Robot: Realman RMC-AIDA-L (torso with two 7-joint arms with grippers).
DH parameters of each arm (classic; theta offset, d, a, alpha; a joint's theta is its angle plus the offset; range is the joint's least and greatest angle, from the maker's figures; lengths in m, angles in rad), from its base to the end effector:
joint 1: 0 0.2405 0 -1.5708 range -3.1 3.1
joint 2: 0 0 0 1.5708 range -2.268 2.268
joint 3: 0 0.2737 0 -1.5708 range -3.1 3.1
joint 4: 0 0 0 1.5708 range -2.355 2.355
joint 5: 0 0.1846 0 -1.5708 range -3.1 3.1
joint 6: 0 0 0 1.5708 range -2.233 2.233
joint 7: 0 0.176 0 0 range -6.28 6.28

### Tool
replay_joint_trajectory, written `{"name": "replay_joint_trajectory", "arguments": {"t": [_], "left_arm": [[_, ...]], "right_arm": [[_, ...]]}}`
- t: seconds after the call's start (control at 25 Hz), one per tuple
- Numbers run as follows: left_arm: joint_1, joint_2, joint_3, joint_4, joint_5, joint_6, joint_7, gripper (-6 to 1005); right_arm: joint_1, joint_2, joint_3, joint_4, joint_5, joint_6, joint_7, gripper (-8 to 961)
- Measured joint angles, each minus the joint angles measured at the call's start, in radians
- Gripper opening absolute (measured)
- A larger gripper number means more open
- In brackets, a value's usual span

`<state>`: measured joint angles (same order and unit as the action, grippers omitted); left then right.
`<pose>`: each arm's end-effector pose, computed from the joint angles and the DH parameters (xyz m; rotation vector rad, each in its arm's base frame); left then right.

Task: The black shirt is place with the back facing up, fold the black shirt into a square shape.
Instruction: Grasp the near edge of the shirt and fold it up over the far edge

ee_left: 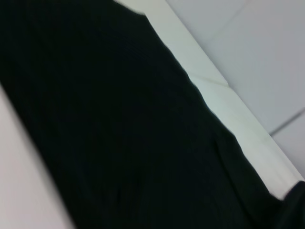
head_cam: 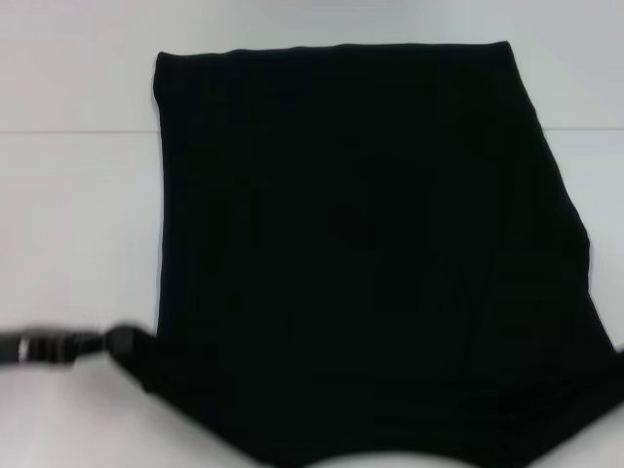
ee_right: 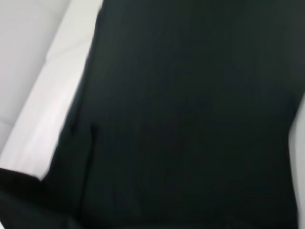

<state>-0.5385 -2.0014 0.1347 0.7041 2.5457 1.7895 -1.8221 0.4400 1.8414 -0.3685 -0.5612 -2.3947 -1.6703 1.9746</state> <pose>-0.3148 0.2973 0.0172 -2.4723 -1.4791 -0.6037 0.3625 0.2854 0.0521 -2.3042 1.6928 0.4659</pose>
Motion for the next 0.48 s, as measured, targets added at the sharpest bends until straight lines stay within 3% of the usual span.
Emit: {"name": "replay_joint_trajectory", "arguments": {"t": [0.2, 0.36, 0.48], "left_arm": [[-0.126, 0.045, 0.000, -0.102, -0.015, -0.179, -0.028, 89], [-0.198, 0.055, 0.005, -0.144, -0.046, -0.328, -0.049, 96], [-0.241, 0.058, 0.007, -0.166, -0.069, -0.431, -0.056, 101]], "right_arm": [[0.096, 0.016, 0.030, 0.006, 0.001, 0.091, 0.011, 57], [0.172, 0.028, 0.023, 0.009, 0.000, 0.189, 0.023, 57], [0.229, 0.024, 0.020, 0.035, -0.005, 0.279, 0.036, 57]]}}
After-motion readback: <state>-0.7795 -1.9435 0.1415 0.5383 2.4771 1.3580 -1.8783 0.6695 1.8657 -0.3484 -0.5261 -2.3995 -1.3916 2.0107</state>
